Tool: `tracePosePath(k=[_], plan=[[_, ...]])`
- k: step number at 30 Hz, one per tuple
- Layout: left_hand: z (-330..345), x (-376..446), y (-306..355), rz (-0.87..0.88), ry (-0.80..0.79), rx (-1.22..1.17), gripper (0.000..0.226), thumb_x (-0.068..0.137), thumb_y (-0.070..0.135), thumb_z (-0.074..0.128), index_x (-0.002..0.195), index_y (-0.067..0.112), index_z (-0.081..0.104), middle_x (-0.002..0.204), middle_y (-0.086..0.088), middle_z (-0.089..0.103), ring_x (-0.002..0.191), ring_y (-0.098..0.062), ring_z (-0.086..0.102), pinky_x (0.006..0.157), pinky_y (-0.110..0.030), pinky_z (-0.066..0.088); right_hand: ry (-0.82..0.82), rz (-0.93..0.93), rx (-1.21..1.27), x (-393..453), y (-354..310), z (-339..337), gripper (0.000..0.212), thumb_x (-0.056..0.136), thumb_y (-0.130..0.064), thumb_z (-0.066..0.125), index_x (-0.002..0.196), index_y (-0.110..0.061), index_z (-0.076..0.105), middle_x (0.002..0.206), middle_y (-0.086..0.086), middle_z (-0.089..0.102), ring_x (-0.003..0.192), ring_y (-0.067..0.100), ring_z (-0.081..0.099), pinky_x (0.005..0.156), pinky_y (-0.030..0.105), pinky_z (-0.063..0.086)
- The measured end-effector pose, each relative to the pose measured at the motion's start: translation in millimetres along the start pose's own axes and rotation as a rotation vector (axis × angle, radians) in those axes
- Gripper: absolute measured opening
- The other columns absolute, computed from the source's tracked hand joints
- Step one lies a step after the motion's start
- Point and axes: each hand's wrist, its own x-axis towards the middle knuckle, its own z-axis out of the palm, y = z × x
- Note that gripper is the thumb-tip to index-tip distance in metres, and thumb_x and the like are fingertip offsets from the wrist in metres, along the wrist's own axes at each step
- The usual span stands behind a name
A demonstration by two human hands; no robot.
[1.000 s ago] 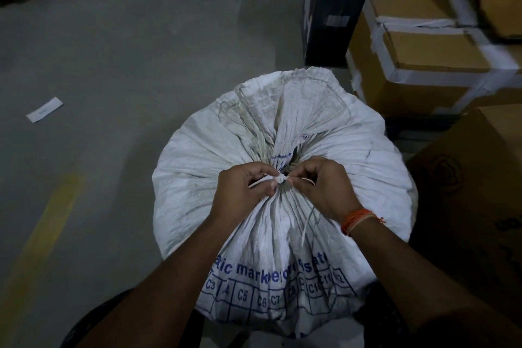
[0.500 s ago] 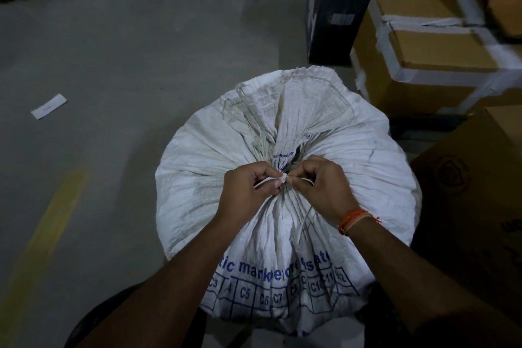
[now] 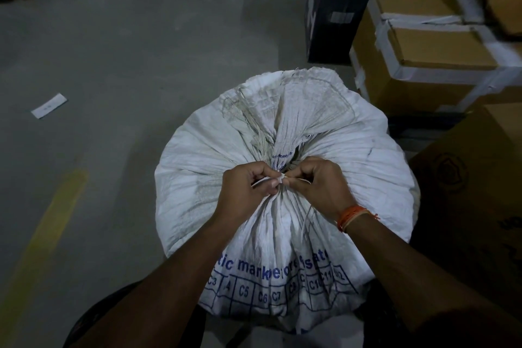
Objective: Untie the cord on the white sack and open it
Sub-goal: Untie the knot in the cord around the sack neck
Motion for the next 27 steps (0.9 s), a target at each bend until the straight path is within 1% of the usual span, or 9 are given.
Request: tracePosePath(k=[2,6,9,11,15,18,20,22,27], plan=[[-1.8,1.0,-1.0,-0.02,0.0,-0.033,0.018,0.086,-0.003,0.076,0.09,0.014,0.08,0.087,-0.008,0.08,0.075,-0.026,0.078,0.079,-0.042,0.064,-0.026,-0.008,0.011,0.4,-1.5,-4.5,0.007,0.078,-0.016,0.087,0.082,-0.02,0.082,0.079,-0.006,0.073,0.075,0.006,0.068,0.067,0.019,0.054],[-4.4,3.8,-1.0,-0.052,-0.016,-0.043,0.016,0.088,0.0,0.075,0.09,0.015,0.081,0.086,-0.006,0.081,0.077,-0.028,0.078,0.08,-0.041,0.064,-0.056,0.014,0.02,1.5,-3.2,-13.0,0.009,0.076,-0.012,0.088,0.08,-0.018,0.081,0.075,-0.007,0.076,0.069,0.006,0.072,0.067,0.023,0.059],[-6.5,4.8,0.6,-0.075,-0.037,-0.073,0.011,0.09,-0.002,0.072,0.093,0.007,0.079,0.084,-0.011,0.079,0.076,-0.029,0.078,0.075,-0.035,0.064,-0.074,0.02,0.019,1.8,-3.1,-16.2,0.008,0.076,-0.014,0.089,0.079,-0.016,0.081,0.072,-0.009,0.075,0.066,0.004,0.07,0.066,0.021,0.058],[-6.6,5.4,1.4,-0.075,-0.046,-0.071,0.011,0.091,-0.002,0.071,0.093,0.006,0.078,0.084,-0.013,0.079,0.076,-0.029,0.078,0.073,-0.032,0.063,-0.07,0.015,0.01,2.5,-2.8,-15.6,0.008,0.076,-0.013,0.089,0.079,-0.016,0.081,0.072,-0.009,0.075,0.067,0.005,0.07,0.066,0.02,0.057],[-4.2,6.8,0.5,-0.083,-0.037,-0.062,0.015,0.092,-0.004,0.07,0.09,0.01,0.078,0.083,-0.019,0.077,0.078,-0.032,0.077,0.075,-0.035,0.065,-0.038,-0.001,-0.017,4.4,-2.3,-10.5,0.009,0.075,-0.012,0.089,0.077,-0.015,0.081,0.072,-0.008,0.073,0.069,0.009,0.069,0.063,0.018,0.055],[-3.2,6.2,-0.4,-0.081,-0.047,-0.074,0.016,0.092,-0.006,0.069,0.09,0.008,0.077,0.086,-0.023,0.076,0.077,-0.031,0.077,0.076,-0.036,0.065,-0.027,-0.004,-0.016,3.9,-2.6,-7.3,0.011,0.074,-0.011,0.089,0.075,-0.017,0.08,0.071,-0.011,0.07,0.068,0.006,0.066,0.061,0.017,0.052],[-2.2,5.8,-1.1,-0.065,-0.06,-0.049,0.012,0.092,-0.006,0.069,0.092,0.004,0.077,0.084,-0.022,0.076,0.078,-0.032,0.077,0.077,-0.038,0.065,-0.032,0.004,-0.018,3.3,-3.2,-5.0,0.01,0.075,-0.011,0.088,0.075,-0.017,0.08,0.07,-0.012,0.069,0.067,0.003,0.064,0.062,0.018,0.052],[-2.6,5.7,-1.3,-0.057,-0.063,-0.036,0.01,0.092,-0.006,0.069,0.094,0.002,0.076,0.083,-0.021,0.076,0.078,-0.033,0.077,0.078,-0.039,0.065,-0.037,0.012,-0.019,3.3,-3.8,-3.3,0.009,0.075,-0.011,0.088,0.075,-0.016,0.08,0.069,-0.013,0.068,0.066,0.0,0.063,0.061,0.016,0.051],[-5.8,5.6,-1.7,-0.031,-0.086,-0.04,0.009,0.09,-0.002,0.072,0.096,0.003,0.076,0.08,-0.019,0.077,0.075,-0.025,0.075,0.078,-0.04,0.064,-0.036,0.007,-0.014,3.5,-3.9,-4.7,0.009,0.075,-0.011,0.089,0.076,-0.015,0.081,0.068,-0.014,0.067,0.064,-0.004,0.062,0.059,0.011,0.049]])
